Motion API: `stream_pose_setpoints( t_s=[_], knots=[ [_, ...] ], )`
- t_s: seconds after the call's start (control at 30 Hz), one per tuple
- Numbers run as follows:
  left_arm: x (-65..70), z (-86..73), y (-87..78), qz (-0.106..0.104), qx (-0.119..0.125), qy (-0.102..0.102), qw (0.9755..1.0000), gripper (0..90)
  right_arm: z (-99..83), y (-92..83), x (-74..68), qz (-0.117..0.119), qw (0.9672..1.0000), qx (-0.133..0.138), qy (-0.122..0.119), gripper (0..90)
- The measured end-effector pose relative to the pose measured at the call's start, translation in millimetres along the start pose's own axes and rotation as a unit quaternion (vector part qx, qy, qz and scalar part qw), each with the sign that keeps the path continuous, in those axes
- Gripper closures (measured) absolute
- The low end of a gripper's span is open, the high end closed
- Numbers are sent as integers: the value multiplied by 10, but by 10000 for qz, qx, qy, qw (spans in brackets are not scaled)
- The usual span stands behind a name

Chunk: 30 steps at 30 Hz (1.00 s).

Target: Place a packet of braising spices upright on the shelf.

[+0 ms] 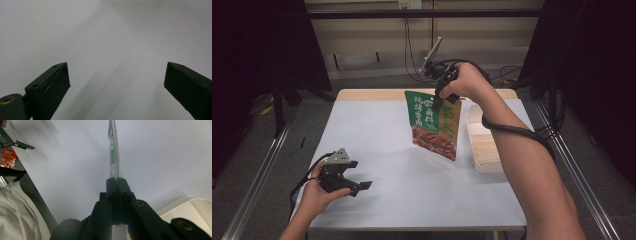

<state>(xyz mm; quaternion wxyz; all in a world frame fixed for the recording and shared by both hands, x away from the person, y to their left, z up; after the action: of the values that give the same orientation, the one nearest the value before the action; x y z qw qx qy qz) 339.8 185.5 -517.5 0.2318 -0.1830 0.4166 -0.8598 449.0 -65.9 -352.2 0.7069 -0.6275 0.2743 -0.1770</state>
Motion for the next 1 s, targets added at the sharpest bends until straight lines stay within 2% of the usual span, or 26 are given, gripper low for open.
stream_pose_setpoints(
  t_s=[0.13,0.3,0.47,1.0],
  knots=[
    [-11,4,-16,16,3,-40,10000,54,-48,-40,61,-28,9999,-38,-140,900],
    [-26,15,-49,-15,65,-129,9999,52,-99,-86,130,-49,9999,-63,-68,900],
    [-29,4,-39,14,10,-114,9999,50,-152,-148,187,-46,9999,-61,-90,900],
    [-21,-1,-70,-11,45,-168,9998,50,-328,-502,397,-260,9997,-48,9,900]
  ],
)
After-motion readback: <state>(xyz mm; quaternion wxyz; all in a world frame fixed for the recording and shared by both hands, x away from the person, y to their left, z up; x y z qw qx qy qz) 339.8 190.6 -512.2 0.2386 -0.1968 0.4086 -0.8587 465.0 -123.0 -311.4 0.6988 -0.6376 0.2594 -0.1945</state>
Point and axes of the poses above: each handheld gripper's, and its own axes: y roughly forward along the jaws, z roughly out of its top, x roughly to its right, the point moved 10 cm from there along y, roughly forward along the jaws, and after that the axes turned 10 degrees about -x, right-handed, at the moved point
